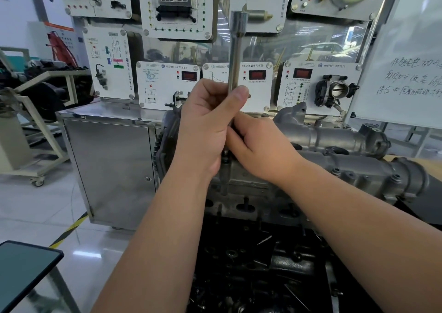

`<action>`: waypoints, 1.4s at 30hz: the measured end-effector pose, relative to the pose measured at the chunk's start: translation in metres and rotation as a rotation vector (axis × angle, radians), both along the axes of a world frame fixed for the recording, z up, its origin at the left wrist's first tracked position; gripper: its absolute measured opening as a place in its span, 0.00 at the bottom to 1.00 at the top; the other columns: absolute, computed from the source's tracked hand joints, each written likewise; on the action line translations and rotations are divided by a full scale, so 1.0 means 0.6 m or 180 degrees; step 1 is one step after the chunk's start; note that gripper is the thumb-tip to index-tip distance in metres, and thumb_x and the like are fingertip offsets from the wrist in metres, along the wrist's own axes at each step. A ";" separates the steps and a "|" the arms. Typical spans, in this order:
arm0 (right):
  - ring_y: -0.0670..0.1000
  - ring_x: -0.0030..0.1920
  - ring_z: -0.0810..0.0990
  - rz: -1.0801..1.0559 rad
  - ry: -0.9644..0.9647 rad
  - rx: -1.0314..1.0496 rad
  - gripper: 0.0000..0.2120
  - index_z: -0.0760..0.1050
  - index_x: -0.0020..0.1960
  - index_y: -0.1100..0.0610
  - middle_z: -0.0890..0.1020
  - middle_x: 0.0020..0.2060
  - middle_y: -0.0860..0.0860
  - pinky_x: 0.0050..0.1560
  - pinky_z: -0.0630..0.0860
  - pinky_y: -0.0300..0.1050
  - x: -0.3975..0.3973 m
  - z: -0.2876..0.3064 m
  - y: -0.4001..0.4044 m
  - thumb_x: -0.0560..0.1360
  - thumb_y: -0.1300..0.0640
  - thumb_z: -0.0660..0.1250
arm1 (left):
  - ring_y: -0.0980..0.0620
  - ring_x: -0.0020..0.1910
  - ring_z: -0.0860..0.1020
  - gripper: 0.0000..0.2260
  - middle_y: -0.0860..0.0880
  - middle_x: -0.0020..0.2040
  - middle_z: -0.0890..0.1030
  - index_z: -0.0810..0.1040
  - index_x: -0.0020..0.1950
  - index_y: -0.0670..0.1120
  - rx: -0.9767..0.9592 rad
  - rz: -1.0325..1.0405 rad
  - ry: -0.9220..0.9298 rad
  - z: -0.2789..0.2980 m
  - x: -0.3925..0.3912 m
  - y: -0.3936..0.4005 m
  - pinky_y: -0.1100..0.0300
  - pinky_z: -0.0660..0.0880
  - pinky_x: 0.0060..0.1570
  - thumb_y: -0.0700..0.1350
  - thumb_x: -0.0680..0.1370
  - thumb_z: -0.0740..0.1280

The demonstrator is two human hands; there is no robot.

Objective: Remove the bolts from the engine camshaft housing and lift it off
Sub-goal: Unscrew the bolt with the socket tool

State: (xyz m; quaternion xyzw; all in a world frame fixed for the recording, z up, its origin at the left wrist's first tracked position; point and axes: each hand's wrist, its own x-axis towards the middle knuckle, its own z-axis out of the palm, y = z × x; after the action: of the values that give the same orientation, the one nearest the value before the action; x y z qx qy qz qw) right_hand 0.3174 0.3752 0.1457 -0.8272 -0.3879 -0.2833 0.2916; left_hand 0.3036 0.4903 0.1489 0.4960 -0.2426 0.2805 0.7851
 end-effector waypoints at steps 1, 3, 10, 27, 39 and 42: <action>0.53 0.28 0.71 -0.0022 0.0015 0.0014 0.13 0.67 0.40 0.55 0.72 0.27 0.48 0.31 0.67 0.47 -0.001 0.000 0.001 0.83 0.55 0.59 | 0.55 0.39 0.77 0.04 0.51 0.37 0.79 0.76 0.45 0.46 0.0108 -0.0016 0.0030 0.000 0.000 0.001 0.61 0.75 0.46 0.44 0.75 0.70; 0.54 0.30 0.72 -0.0011 0.0000 0.0017 0.14 0.68 0.39 0.56 0.73 0.29 0.51 0.33 0.69 0.48 -0.002 0.001 0.003 0.83 0.54 0.57 | 0.54 0.43 0.78 0.09 0.50 0.38 0.80 0.80 0.49 0.46 0.0388 -0.0105 0.0087 -0.001 0.001 0.004 0.59 0.75 0.50 0.49 0.79 0.64; 0.49 0.27 0.71 0.0047 -0.0095 0.0124 0.13 0.67 0.40 0.55 0.71 0.27 0.46 0.31 0.67 0.43 -0.001 0.002 0.000 0.82 0.53 0.62 | 0.56 0.38 0.79 0.02 0.52 0.36 0.81 0.80 0.44 0.47 0.0298 -0.0125 -0.0057 0.003 -0.003 0.009 0.64 0.77 0.43 0.42 0.77 0.68; 0.48 0.27 0.71 0.0077 -0.0095 0.0031 0.13 0.68 0.40 0.56 0.71 0.27 0.45 0.30 0.64 0.40 -0.002 0.000 0.000 0.83 0.54 0.61 | 0.57 0.37 0.77 0.05 0.54 0.36 0.80 0.76 0.46 0.46 0.0006 0.0054 -0.0101 -0.005 0.006 0.003 0.64 0.76 0.42 0.40 0.74 0.71; 0.49 0.28 0.72 0.0034 -0.0055 0.0004 0.14 0.67 0.38 0.53 0.71 0.27 0.45 0.31 0.68 0.43 -0.003 0.000 0.004 0.80 0.51 0.54 | 0.58 0.37 0.78 0.04 0.54 0.35 0.80 0.80 0.46 0.47 0.0311 0.0076 0.0043 -0.002 0.001 0.002 0.64 0.76 0.43 0.45 0.78 0.67; 0.43 0.26 0.70 0.0069 -0.0022 0.0063 0.16 0.65 0.36 0.51 0.70 0.26 0.42 0.29 0.65 0.34 0.001 0.001 0.001 0.83 0.54 0.60 | 0.56 0.37 0.76 0.06 0.53 0.36 0.78 0.75 0.45 0.47 0.0108 0.0333 -0.0001 -0.003 0.006 0.001 0.61 0.74 0.43 0.42 0.74 0.72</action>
State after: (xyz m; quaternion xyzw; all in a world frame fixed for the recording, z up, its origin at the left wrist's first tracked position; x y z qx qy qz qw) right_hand 0.3178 0.3758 0.1465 -0.8191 -0.3950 -0.2867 0.3015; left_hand 0.3070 0.4910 0.1468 0.5213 -0.2211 0.3171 0.7608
